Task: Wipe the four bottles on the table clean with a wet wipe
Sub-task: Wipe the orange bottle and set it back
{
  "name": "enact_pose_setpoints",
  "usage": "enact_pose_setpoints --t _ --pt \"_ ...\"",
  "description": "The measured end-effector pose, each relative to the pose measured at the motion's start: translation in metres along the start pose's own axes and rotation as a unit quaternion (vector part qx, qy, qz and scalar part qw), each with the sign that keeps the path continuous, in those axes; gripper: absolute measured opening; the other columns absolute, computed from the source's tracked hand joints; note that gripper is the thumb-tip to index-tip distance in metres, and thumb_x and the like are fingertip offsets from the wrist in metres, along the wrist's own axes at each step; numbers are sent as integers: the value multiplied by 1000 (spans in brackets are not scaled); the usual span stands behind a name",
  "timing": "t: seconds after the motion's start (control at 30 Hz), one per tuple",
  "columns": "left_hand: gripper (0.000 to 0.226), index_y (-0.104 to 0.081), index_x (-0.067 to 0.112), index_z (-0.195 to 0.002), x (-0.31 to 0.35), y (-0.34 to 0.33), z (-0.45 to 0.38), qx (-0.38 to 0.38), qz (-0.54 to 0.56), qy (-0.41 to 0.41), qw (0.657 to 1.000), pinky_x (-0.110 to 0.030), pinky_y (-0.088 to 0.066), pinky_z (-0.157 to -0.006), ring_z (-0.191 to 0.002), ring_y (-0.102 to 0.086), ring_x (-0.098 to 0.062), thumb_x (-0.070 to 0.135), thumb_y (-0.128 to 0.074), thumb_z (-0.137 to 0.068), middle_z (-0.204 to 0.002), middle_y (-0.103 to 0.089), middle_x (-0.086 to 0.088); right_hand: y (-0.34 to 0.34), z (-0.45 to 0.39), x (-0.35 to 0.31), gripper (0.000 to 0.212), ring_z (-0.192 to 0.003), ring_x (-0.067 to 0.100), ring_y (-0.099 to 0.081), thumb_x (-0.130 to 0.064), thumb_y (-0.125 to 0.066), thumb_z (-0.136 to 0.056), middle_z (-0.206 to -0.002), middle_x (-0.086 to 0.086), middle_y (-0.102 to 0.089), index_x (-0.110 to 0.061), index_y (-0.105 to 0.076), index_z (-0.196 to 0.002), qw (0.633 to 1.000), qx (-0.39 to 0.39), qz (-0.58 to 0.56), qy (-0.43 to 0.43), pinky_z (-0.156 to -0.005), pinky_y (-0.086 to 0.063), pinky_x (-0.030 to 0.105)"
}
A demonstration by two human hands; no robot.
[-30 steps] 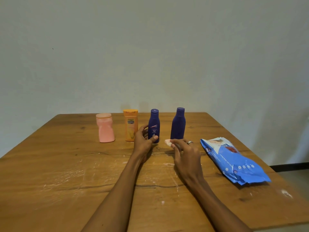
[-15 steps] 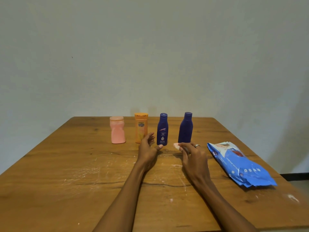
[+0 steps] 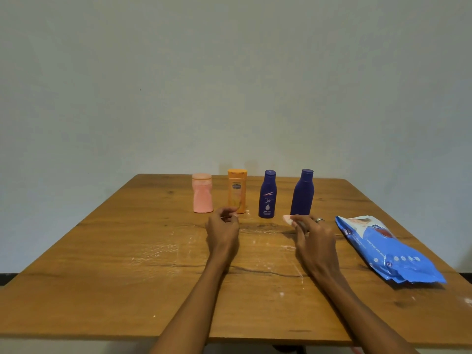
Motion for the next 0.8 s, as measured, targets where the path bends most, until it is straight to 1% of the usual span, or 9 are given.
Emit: enact_pose_setpoints --t 0.07,0.13,0.23,0.33,0.43,0.5,0.6,0.67,0.8 --pt "19 -68 29 -104 1 1 -1 7 -8 -5 1000 -42 -60 -84 -93 -65 -8 16 -66 -91 -100 -68 7 -4 2 -6 28 -99 4 -55 -12 -65 -93 -110 2 -66 -21 -67 -119 1000 -4 7 10 -75 -39 6" --pt "20 -67 26 -107 2 -1 -4 20 -22 -9 1000 -40 -61 -84 -92 -64 -6 14 -67 -91 -99 -67 8 -10 2 -13 27 -96 3 -56 -11 -65 -93 -109 0 -65 -21 -68 -118 1000 -7 11 23 -77 -40 8" --pt "22 -64 25 -110 5 -4 -8 34 -39 -21 998 -40 -61 -81 -92 -63 -7 16 -68 -90 -100 -65 8 -21 -1 -20 27 -99 9 -61 -12 -65 -92 -109 -1 -64 -22 -67 -117 1000 -1 -11 13 -79 -47 14" --pt "29 -60 26 -114 6 -6 -14 49 -61 -34 996 -38 -60 -80 -96 -62 -10 19 -70 -88 -105 -62 8 -38 -5 -30 27 -103 9 -60 -16 -64 -94 -112 -2 -62 -24 -65 -120 999 -6 -29 18 -80 -51 17" --pt "41 -55 22 -119 8 -8 -23 59 -89 -34 994 -35 -57 -83 -98 -58 -12 26 -76 -84 -111 -58 5 -52 -10 -39 30 -109 10 -59 -17 -64 -94 -115 0 -62 -24 -64 -123 999 -15 -43 29 -84 -52 19" --pt "52 -53 19 -123 8 -12 -28 59 -118 -40 990 -32 -54 -84 -100 -55 -13 34 -79 -81 -115 -56 3 -58 -14 -42 30 -107 11 -61 -16 -64 -94 -115 1 -63 -24 -64 -123 998 -9 -49 26 -86 -54 22" --pt "62 -48 17 -130 8 -22 -33 54 -156 -53 985 -35 -54 -90 -108 -56 -18 39 -78 -81 -123 -54 -1 -60 -17 -43 29 -106 10 -62 -15 -65 -94 -114 1 -64 -24 -65 -122 998 4 -58 20 -87 -57 26" --pt "66 -46 16 -133 8 -29 -36 58 -175 -64 981 -36 -54 -92 -111 -56 -19 41 -77 -81 -127 -53 -2 -59 -18 -43 29 -105 10 -61 -15 -65 -93 -114 1 -64 -22 -66 -121 997 14 -72 15 -86 -57 26" --pt "67 -43 16 -134 6 -39 -43 60 -197 -71 976 -38 -54 -92 -112 -57 -21 41 -77 -81 -127 -53 -3 -57 -19 -40 27 -103 8 -60 -15 -66 -93 -111 0 -64 -21 -68 -119 995 45 -86 7 -83 -53 18"
Point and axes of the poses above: each hand's wrist, its own z-axis away from the middle knuckle, its own y-axis out of the back of the hand, x = y × z, the point moved 3 cm from there along -z, towards the middle knuckle
